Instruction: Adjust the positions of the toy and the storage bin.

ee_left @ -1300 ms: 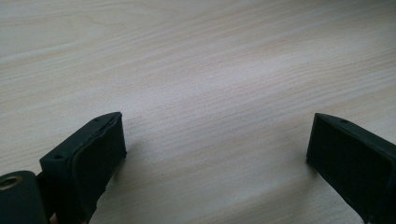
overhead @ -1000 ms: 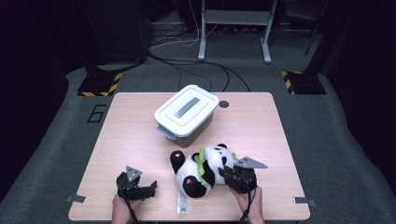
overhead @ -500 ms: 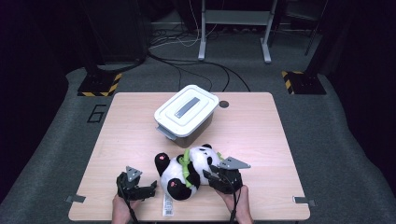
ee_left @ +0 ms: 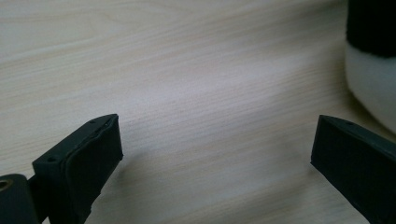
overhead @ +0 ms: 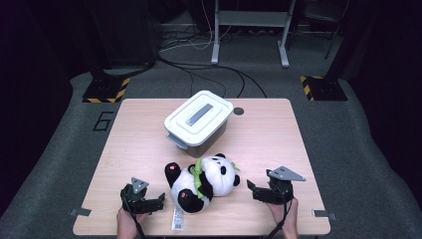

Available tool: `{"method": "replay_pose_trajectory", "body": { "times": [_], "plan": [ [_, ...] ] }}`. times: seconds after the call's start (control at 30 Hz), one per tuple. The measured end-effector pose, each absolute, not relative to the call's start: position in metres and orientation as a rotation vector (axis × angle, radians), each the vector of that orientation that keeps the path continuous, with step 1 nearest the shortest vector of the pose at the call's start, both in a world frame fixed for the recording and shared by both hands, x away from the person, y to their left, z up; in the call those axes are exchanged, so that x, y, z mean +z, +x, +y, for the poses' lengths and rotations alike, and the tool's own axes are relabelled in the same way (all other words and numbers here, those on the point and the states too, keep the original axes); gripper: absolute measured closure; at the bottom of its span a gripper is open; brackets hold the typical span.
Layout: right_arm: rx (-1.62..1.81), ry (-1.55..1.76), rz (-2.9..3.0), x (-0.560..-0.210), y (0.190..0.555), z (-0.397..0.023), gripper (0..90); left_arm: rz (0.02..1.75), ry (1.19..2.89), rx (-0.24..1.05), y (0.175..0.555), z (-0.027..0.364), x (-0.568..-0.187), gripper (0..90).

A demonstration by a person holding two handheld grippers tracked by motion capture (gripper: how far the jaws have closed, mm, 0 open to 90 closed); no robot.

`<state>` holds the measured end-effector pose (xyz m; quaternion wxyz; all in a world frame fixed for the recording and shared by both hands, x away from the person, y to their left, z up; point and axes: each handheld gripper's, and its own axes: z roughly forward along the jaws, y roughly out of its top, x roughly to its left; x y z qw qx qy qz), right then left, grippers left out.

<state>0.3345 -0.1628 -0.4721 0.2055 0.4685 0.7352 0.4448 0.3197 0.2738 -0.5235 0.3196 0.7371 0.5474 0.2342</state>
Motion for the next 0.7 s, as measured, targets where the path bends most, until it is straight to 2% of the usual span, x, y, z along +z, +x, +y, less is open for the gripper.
{"method": "replay_pose_trajectory", "body": {
  "times": [0.03, 0.3, 0.7],
  "plan": [
    [1.208, 1.355, 2.038, -0.485, 0.341, -0.179, 13.9, 1.429, 1.92, 0.62, 0.316, 0.273, -0.516, 1.9],
    [1.032, 1.506, 2.023, -0.524, 0.36, -0.211, 13.3, 1.371, 1.872, 0.614, 0.309, 0.271, -0.485, 3.0],
    [0.933, 1.491, 2.023, -0.527, 0.366, -0.214, 14.6, 1.334, 1.782, 0.508, 0.331, 0.261, -0.459, 11.4]
  ]
}}
